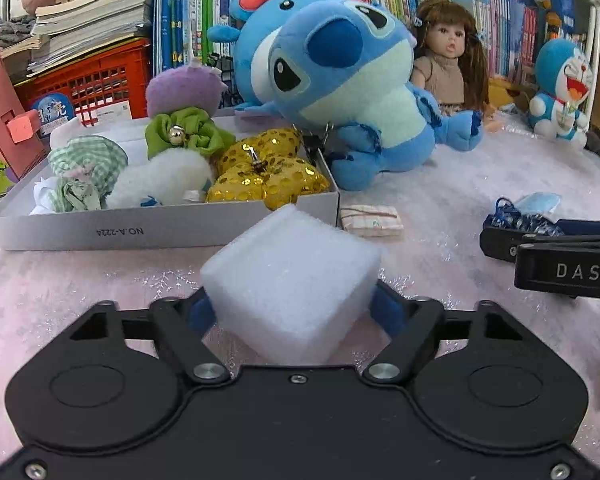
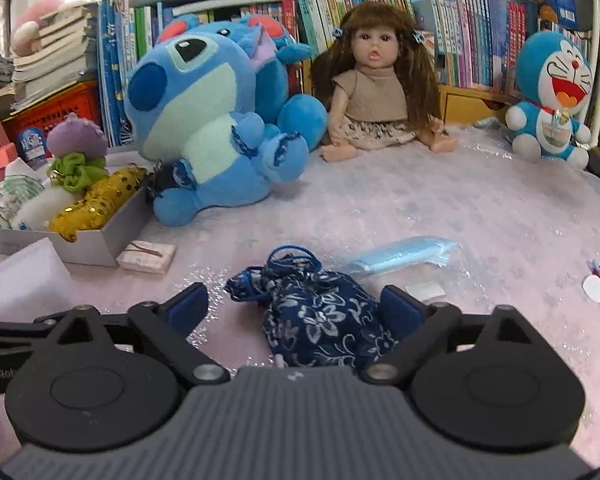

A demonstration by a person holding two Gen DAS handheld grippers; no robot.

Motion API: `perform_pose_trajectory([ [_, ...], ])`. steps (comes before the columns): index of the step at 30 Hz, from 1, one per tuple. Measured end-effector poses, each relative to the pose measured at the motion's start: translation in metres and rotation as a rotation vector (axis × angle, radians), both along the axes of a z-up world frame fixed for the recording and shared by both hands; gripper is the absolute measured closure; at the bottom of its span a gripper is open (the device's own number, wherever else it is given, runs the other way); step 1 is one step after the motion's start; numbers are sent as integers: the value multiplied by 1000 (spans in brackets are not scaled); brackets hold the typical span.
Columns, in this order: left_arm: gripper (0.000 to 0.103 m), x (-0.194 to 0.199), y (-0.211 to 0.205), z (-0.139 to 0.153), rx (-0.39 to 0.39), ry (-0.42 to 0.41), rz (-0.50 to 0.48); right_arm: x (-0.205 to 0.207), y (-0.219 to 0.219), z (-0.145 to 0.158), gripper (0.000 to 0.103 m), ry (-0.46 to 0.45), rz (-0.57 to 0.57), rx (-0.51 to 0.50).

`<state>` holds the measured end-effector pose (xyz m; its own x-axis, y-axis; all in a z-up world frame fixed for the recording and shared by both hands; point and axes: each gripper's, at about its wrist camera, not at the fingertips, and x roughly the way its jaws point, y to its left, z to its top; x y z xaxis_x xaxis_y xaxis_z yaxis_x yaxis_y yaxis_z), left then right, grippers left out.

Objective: Organize soft objects
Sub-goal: 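Close the left tool on the foam cube while the right tool closes on the floral pouch, then carry the foam cube with the left tool while the right tool carries the pouch over the box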

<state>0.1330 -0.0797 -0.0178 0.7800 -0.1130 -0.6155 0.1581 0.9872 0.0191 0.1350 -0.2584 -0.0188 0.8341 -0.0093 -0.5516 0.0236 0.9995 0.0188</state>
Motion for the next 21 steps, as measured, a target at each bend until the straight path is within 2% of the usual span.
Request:
perform_pose_trajectory([
  [6, 29, -3, 8, 4, -49, -5, -5, -2, 1, 1, 26, -6, -3, -13],
  [8, 29, -6, 9, 5, -57, -5, -10, -5, 1, 2, 39, -15, -13, -18],
  [11, 29, -10, 11, 8, -54, -12, -14, -9, 0, 4, 48, -28, -20, -8],
  [21, 29, -22, 27, 19, -58, -28, 21, -21, 3, 11, 56, -52, 22, 41],
])
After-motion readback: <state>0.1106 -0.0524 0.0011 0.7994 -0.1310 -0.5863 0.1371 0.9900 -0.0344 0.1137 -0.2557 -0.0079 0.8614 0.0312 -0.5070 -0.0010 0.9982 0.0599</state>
